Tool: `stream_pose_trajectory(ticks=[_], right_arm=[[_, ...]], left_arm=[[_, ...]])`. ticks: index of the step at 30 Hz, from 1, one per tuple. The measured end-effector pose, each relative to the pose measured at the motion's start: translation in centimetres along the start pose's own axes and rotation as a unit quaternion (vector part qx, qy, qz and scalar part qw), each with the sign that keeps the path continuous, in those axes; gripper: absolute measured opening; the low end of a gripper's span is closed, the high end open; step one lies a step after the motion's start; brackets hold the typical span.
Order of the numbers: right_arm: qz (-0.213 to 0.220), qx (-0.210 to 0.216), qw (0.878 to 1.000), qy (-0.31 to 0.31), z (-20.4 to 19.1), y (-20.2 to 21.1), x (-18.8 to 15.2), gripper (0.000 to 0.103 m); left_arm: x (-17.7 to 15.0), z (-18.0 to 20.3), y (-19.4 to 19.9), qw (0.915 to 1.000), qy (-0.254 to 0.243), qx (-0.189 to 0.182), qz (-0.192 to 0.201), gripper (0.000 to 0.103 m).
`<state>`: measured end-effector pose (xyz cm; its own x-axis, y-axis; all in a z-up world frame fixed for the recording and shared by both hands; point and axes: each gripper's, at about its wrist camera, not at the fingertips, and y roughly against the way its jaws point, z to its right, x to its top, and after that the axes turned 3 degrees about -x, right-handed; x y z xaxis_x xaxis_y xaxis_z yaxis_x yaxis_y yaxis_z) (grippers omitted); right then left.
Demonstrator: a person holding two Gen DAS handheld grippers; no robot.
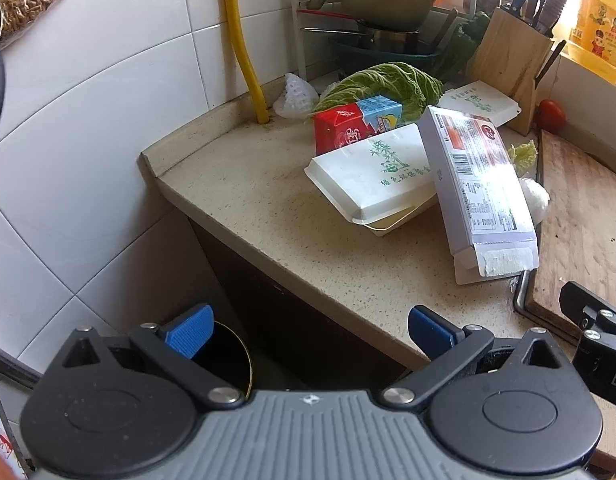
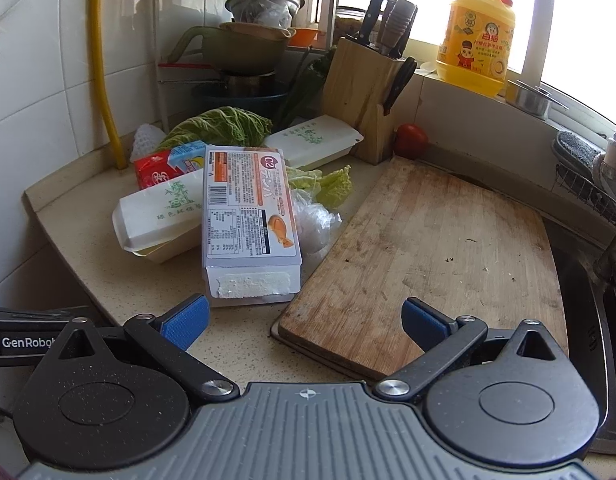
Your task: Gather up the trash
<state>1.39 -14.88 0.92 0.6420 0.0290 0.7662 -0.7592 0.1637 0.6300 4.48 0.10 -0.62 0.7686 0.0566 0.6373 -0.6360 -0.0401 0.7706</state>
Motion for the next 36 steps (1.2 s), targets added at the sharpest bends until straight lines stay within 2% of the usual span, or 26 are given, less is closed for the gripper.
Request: stream_pose_trajectory(ticks=[22, 36], right_arm=[[-0.011, 0.002, 1.0, 0.005, 0.3, -1.9, 1.8, 0.103], [-0.013, 0.005, 1.0, 0.006, 0.4, -2.1, 1.7, 0.103]], left_arm=[[1.6, 0.8, -1.0, 1.0, 0.0, 0.002, 0.0, 0.102], [1.7, 1.2, -0.9, 1.0, -0.006, 0.004, -0.001, 0.102]])
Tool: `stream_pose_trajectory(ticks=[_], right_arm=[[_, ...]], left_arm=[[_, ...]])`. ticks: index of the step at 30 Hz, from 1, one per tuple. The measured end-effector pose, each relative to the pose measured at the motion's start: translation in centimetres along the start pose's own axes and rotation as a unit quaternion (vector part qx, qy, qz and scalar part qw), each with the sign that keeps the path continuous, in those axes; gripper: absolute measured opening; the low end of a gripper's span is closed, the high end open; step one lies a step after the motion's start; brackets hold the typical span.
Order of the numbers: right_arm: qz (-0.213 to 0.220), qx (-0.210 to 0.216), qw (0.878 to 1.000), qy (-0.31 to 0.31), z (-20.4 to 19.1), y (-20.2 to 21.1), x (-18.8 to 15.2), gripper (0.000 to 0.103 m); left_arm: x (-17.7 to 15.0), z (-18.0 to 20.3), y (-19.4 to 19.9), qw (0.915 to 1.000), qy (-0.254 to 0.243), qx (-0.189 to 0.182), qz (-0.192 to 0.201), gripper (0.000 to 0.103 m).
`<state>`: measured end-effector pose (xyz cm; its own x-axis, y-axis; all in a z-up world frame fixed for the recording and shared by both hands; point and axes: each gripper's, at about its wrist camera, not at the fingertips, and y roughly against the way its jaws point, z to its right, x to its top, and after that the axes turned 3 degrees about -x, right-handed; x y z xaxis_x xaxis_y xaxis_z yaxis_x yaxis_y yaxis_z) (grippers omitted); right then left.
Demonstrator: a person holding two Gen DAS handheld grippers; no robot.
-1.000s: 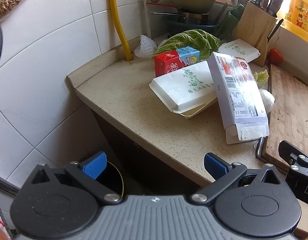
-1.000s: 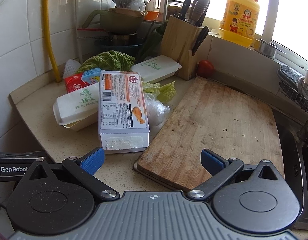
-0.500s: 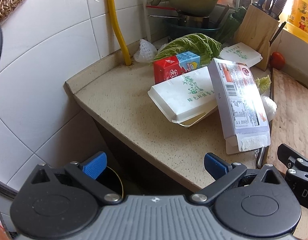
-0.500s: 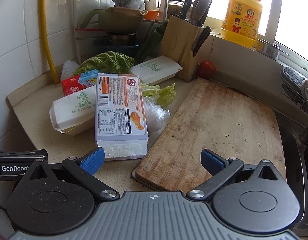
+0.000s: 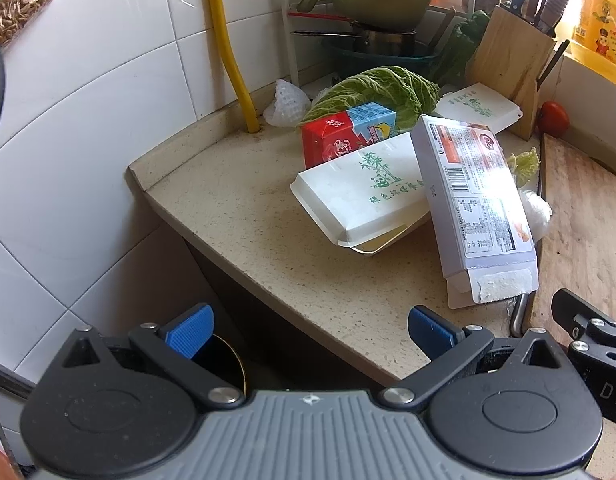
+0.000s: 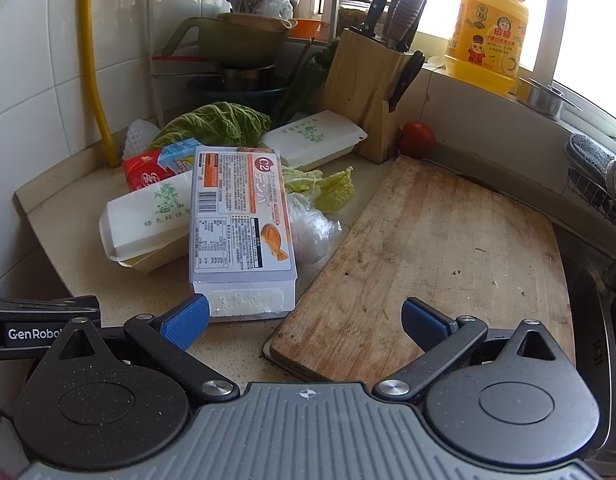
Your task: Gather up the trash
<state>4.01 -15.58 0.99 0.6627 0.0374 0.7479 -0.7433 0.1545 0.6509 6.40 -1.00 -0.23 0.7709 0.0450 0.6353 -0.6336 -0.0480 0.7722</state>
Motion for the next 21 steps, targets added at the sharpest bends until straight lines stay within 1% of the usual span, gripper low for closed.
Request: stream_pose_trajectory(ticks=[11, 21], right_arm=[[-0.004, -0.002, 1.0, -0.003, 0.3, -0.4, -0.3, 0.103], [-0.011, -0.002, 1.0, 0.0, 0.2, -1.5, 0.3, 0.103]], left_arm=[[0.3, 0.2, -0.4, 1.0, -0.006, -0.001, -0.001, 0.102], [0.9, 0.5, -1.2, 0.9999, -0.01, -0.001, -0.005, 0.102]])
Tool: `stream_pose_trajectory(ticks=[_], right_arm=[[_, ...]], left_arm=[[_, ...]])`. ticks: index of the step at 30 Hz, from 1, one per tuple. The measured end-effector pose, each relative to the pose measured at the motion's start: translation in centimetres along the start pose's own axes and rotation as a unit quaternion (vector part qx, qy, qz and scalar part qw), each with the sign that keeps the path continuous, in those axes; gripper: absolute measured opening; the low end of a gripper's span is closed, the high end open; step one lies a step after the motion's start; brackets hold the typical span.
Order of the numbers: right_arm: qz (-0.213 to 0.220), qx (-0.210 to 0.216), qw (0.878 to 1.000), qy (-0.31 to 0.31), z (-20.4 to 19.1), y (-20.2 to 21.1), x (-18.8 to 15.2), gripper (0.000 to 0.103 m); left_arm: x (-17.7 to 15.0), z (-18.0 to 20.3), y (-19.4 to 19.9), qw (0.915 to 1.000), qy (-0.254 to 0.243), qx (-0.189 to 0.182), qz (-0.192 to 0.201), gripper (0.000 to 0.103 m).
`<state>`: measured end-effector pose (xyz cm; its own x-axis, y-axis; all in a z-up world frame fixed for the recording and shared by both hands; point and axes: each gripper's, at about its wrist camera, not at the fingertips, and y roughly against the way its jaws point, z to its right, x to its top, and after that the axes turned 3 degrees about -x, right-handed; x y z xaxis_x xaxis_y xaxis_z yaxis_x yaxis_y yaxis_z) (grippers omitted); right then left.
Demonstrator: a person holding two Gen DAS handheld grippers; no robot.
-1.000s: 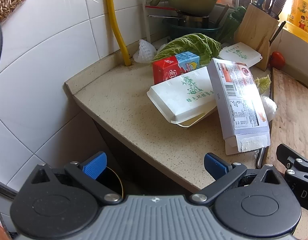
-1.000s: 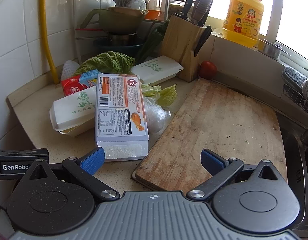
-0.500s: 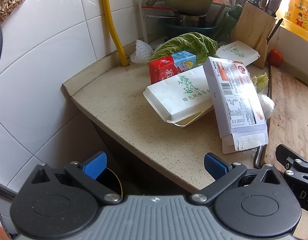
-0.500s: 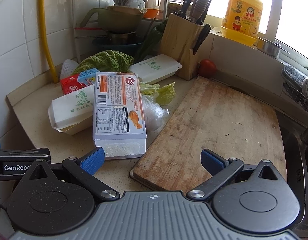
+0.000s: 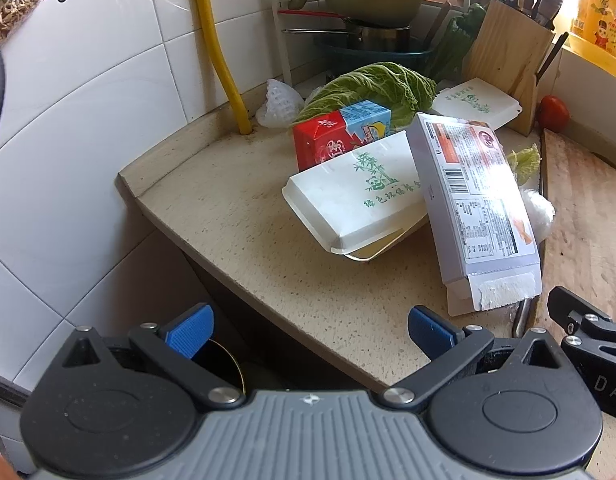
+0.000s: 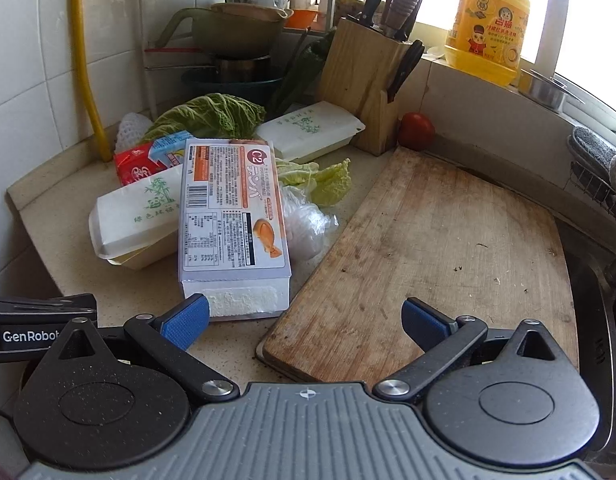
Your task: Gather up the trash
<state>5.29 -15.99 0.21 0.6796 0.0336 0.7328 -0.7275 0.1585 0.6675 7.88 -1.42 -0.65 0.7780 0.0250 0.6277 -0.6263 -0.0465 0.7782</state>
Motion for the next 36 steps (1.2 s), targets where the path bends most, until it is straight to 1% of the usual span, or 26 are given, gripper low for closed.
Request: stream_pose_trajectory(ticks=[6, 11, 15, 19, 23, 25, 27, 28, 29, 32, 34, 36], right_arm=[[-0.005, -0.002, 1.0, 0.001, 0.2, -1.3, 0.9, 0.103], [-0.006, -0.001, 1.0, -0.001, 1.0, -2.8, 2.0, 0.103], [-0.008, 0.002, 1.0, 0.001, 1.8, -4.4, 3.3, 0.103], [-0.011, 0.025, 1.0, 0.008, 2.4, -6.0, 4.6, 0.103], [-0.007, 0.051, 0.998, 0.034, 2.4, -7.5, 5.4, 0.103], [-0.011, 0.08, 0.995, 0.053, 2.4, -8.2, 5.8, 0.103], [-0.018, 0.125, 0.99, 0.061, 2.6, -8.9, 6.1, 0.103], [-0.024, 0.154, 0.986, 0.066, 2.6, -9.3, 6.3, 0.103], [-0.027, 0.174, 0.982, 0.07, 2.7, -9.6, 6.5, 0.103], [-0.026, 0.214, 0.973, 0.081, 2.8, -10.8, 6.9, 0.103], [-0.033, 0.236, 0.968, 0.08, 2.9, -11.6, 7.2, 0.103], [-0.041, 0.266, 0.96, 0.073, 3.1, -12.2, 7.4, 0.103]], left_arm=[[0.9, 0.3, -1.1, 1.0, -0.005, -0.006, -0.003, 0.102], [1.8, 0.2, -1.5, 0.9992, -0.001, -0.039, 0.011, 0.102], [2.6, 0.8, -1.8, 0.9989, -0.003, -0.042, 0.022, 0.102], [3.4, 1.4, -2.6, 0.9982, -0.006, -0.056, 0.022, 0.102], [3.8, 1.4, -2.9, 0.9973, -0.004, -0.068, 0.029, 0.101], [4.0, 1.2, -3.0, 0.9971, -0.006, -0.069, 0.034, 0.101], [4.2, 0.8, -3.0, 0.9971, -0.004, -0.068, 0.033, 0.101], [4.3, 0.7, -3.1, 0.9972, 0.001, -0.068, 0.032, 0.101], [4.3, 0.4, -3.2, 0.9971, 0.006, -0.069, 0.031, 0.101], [4.3, 0.1, -3.3, 0.9974, 0.019, -0.064, 0.028, 0.101], [4.2, 0.0, -3.5, 0.9973, 0.021, -0.065, 0.026, 0.101], [4.1, 0.1, -3.7, 0.9973, 0.021, -0.066, 0.022, 0.101]])
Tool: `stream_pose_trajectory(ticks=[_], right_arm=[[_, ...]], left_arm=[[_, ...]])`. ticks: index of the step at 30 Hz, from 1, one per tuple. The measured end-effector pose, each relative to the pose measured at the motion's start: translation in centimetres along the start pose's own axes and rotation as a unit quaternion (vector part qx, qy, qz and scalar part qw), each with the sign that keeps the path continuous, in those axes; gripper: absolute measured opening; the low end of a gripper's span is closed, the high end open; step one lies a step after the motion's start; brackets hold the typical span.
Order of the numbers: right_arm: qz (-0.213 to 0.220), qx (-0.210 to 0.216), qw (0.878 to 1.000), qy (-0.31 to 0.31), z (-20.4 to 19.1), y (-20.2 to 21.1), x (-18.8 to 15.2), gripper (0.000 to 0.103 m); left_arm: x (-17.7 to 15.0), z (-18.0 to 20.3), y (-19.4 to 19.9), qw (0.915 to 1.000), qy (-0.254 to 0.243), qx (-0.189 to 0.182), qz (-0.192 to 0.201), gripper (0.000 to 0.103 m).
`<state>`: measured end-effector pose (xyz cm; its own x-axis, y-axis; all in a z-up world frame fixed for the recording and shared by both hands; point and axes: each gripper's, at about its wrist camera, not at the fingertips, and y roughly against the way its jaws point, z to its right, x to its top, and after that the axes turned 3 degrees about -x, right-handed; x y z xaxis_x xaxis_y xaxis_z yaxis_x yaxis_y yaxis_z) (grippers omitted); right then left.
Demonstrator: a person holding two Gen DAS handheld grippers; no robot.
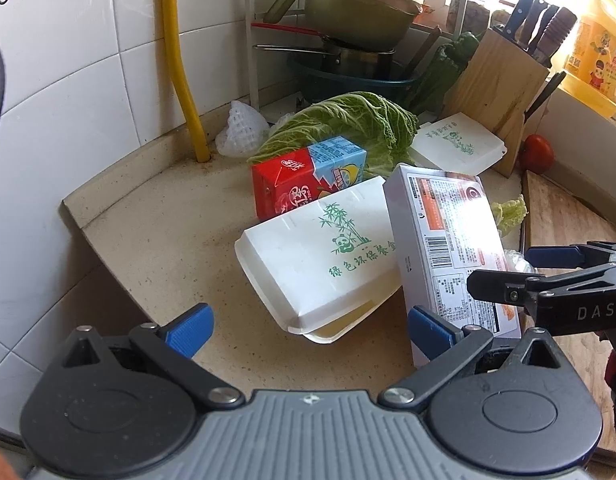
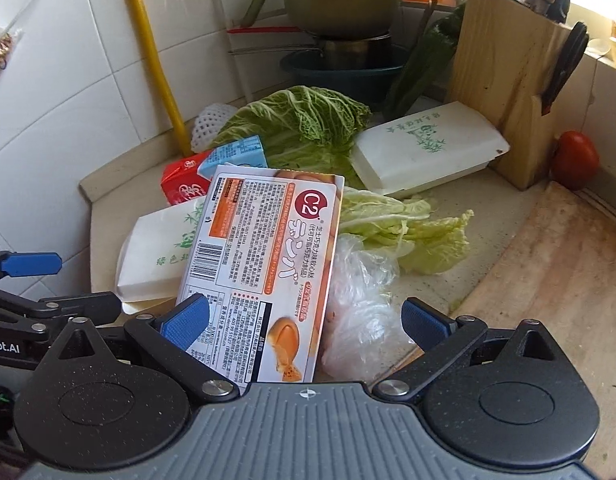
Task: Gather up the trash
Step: 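Move the right tool toward the white-and-orange snack box and close around it, then lift the snack box upright with the right tool while the left tool approaches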
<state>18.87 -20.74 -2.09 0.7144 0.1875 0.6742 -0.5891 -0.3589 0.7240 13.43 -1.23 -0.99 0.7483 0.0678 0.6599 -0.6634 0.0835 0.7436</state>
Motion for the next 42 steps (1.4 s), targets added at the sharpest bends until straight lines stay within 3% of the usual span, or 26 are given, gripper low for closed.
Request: stream_pose_trajectory(ticks=[4, 9, 12, 18, 21, 24, 27, 28, 31, 37, 42], right_arm=[[0.002, 0.054, 0.999, 0.006, 0.3, 0.2, 0.2, 0.103], [0.009, 0.07, 0.997, 0.011, 0.6, 1.3, 0.5, 0.101], [0.024, 0.101, 0.995, 0.007, 0.8, 2.6, 0.6, 0.102], [-0.031, 0.122, 0.992, -0.018, 1.5, -1.4, 1.1, 0.101], [-0.043, 0.172, 0.983, -0.047, 2.4, -2.7, 1.3, 0.101], [-0.052, 0.19, 0.979, -0.055, 2.8, -3.6, 1.8, 0.101], [-0.055, 0.249, 0.965, -0.066, 3.2, -3.4, 2.2, 0.101], [-0.055, 0.254, 0.964, -0.056, 3.1, -3.5, 2.3, 0.101], [-0.087, 0.216, 0.971, -0.051, 3.5, -5.3, 2.2, 0.101], [-0.098, 0.292, 0.949, -0.068, 4.0, -5.1, 2.7, 0.101], [-0.111, 0.291, 0.95, -0.037, 3.6, -6.4, 2.9, 0.102]], left_arm=[[-0.1, 0.3, -0.9, 0.9999, 0.0, -0.004, -0.015, 0.101], [0.0, 0.7, -1.6, 0.9993, -0.016, -0.023, -0.023, 0.101], [0.2, 0.9, -1.8, 0.9982, -0.028, -0.044, -0.027, 0.101], [0.1, 1.0, -2.1, 0.9947, -0.034, -0.09, -0.037, 0.101], [0.1, 0.9, -2.2, 0.9924, -0.029, -0.114, -0.039, 0.101], [0.1, 1.2, -2.4, 0.9883, -0.023, -0.145, -0.041, 0.101], [0.0, 2.1, -2.6, 0.9834, -0.04, -0.172, -0.04, 0.101], [0.0, 2.5, -2.7, 0.9823, -0.049, -0.176, -0.04, 0.101], [0.0, 3.3, -3.4, 0.9807, -0.065, -0.178, -0.051, 0.101], [-0.4, 3.7, -4.3, 0.9772, -0.065, -0.192, -0.064, 0.1], [-0.6, 4.1, -4.8, 0.9772, -0.076, -0.185, -0.071, 0.099]])
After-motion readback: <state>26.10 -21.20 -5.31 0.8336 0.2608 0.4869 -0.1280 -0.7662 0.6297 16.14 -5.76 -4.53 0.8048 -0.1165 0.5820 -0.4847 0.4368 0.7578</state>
